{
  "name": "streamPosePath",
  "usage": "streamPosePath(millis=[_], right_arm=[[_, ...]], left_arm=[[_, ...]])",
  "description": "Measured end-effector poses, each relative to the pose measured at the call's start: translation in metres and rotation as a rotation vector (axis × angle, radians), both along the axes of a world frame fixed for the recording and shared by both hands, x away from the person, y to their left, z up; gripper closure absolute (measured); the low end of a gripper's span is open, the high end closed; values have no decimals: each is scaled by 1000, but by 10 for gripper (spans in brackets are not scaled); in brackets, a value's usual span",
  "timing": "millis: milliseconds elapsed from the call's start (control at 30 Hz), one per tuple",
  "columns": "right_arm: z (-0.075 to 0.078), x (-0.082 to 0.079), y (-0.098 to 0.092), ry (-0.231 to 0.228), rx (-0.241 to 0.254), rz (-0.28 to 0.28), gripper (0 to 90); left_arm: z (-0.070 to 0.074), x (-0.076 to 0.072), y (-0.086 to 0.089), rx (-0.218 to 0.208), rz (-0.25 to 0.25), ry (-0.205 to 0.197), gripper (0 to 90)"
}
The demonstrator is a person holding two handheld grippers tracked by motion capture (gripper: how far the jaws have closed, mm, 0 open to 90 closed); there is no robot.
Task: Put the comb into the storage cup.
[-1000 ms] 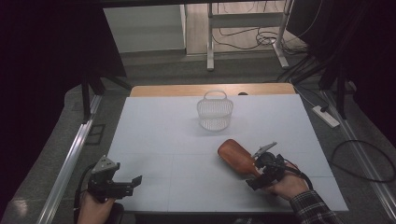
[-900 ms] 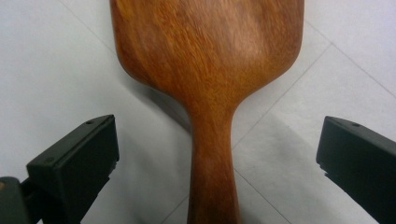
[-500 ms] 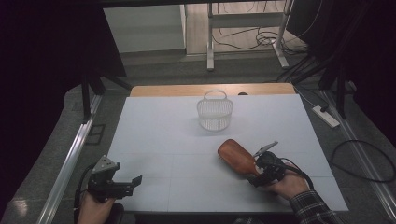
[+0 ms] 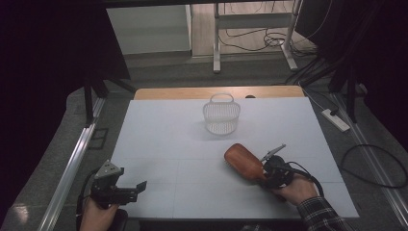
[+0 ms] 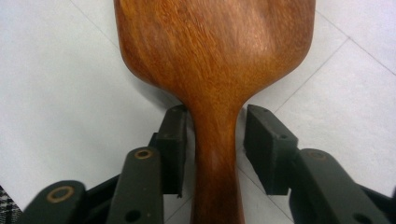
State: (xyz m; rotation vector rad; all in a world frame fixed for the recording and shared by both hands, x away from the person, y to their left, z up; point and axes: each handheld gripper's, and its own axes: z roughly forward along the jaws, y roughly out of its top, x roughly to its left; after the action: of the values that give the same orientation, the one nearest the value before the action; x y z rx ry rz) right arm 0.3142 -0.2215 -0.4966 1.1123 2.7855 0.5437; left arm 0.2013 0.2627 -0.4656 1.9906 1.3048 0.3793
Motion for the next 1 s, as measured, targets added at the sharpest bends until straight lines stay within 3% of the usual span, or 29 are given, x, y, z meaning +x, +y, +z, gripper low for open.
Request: streamPosePath(millis=[133,267,467,1000], right_arm=[[0,0,1,1,-7,33,710],[2,-1,2,-4,-22,39,716],[3,1,0,20,18,13,720],[10,-3,-3,-28,71,14,721]], left_arm=[[0,0,0,2,0,0,34],[0,0,0,2,-2,-1,34],[0,-1,1,-11,1,-3,33],[1,-2,3,-38,-20,-20,0]])
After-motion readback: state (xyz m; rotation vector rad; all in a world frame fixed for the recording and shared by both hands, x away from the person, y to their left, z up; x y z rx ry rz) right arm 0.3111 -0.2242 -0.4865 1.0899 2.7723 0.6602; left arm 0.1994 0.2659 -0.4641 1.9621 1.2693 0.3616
